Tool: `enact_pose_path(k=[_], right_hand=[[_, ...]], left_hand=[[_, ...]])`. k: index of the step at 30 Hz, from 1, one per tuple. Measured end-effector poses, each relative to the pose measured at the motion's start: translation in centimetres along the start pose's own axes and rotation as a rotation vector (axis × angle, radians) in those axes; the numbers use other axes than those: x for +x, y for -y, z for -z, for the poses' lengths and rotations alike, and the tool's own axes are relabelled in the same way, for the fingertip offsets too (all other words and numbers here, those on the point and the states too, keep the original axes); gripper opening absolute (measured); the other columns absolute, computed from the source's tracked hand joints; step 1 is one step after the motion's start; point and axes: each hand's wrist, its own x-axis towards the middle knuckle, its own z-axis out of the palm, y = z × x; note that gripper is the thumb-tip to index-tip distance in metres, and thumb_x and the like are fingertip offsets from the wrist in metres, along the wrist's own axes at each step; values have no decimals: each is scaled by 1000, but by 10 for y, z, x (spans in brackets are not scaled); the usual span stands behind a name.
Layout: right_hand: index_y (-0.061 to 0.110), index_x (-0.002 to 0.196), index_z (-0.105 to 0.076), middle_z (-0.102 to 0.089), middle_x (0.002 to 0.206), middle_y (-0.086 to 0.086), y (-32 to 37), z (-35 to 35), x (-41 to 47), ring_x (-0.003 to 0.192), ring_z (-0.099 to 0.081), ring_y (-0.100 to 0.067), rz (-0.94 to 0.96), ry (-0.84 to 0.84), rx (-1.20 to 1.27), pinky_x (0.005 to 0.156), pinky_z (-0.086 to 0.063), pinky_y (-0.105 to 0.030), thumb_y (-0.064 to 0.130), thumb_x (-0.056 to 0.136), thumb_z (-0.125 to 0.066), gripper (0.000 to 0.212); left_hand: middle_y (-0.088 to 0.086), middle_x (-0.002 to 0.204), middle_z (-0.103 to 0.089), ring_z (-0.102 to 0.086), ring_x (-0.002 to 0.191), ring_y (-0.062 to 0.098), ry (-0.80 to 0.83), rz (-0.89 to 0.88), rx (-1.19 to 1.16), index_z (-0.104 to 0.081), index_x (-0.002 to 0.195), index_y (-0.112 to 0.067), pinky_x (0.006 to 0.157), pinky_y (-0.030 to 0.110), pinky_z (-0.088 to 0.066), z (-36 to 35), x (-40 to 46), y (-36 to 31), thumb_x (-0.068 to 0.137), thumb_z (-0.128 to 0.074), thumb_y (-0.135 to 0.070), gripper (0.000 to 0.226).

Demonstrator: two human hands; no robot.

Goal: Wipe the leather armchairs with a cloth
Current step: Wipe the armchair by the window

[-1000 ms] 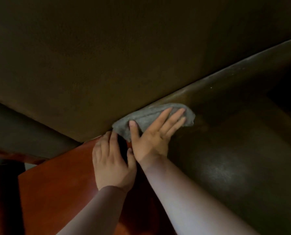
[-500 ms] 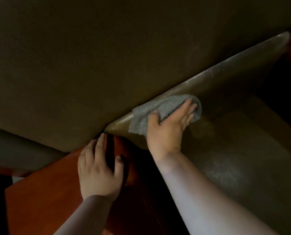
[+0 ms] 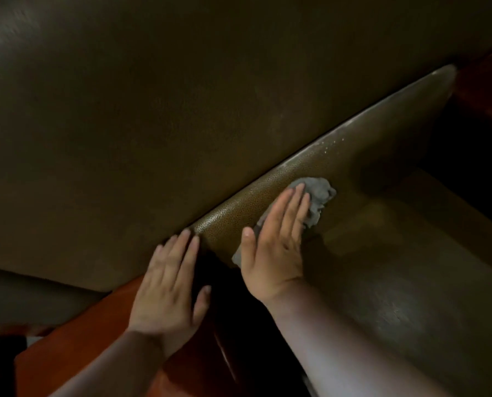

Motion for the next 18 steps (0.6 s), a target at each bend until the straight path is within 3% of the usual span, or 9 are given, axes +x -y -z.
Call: enact_pose_path(k=[3,7,10,14,16,18], right_hand=[[-3,162,3,0,173,-19,-28,7,2,160,0,-36,130,-75,31,130,-9,-43,39,104,-34,81],[15,165,1,-9,173,-9,-65,11,18,160,-6,-28,223,-95,-144,129,-13,-46,38,105,-34,74],[10,165,-9,-9,172,-7,-62,1,38,160,-1,-27,160,-196,-141,129,-8,-53,44,102,-37,76],[-6,160,-21,-15,170,-22,-17,-19,46,159,-8,-41,-38,-407,-6,125,-17,-60,43,104,-35,75],[-8,159,-22,-14,171,-22,8,-29,34,158,-9,-43,-66,-384,66,125,-18,-59,44,105,-33,76],[-5,160,-20,-13,171,-21,24,-35,17,158,-9,-43,-40,-314,70,126,-18,-58,47,105,-32,76]], left_hand=[[17,171,-26,-35,149,37,19,-134,99,-26,164,-3,131,42,-5,-6,24,10,91,-51,-44,88],[12,175,-18,-26,154,35,63,-156,73,-23,165,-5,130,39,0,-13,22,17,91,-49,-45,88],[4,177,-10,-22,156,30,68,-148,49,-22,166,-8,129,38,1,-13,25,18,91,-49,-45,88],[13,171,-25,-32,150,35,32,-168,58,-27,162,-7,128,39,-6,-13,25,17,88,-49,-43,85],[17,167,-29,-37,145,37,31,-176,75,-30,159,-5,124,41,-12,-12,27,18,92,-46,-45,79],[17,163,-32,-39,141,37,36,-169,64,-32,157,-5,122,39,-12,-10,29,16,104,-30,-53,71]])
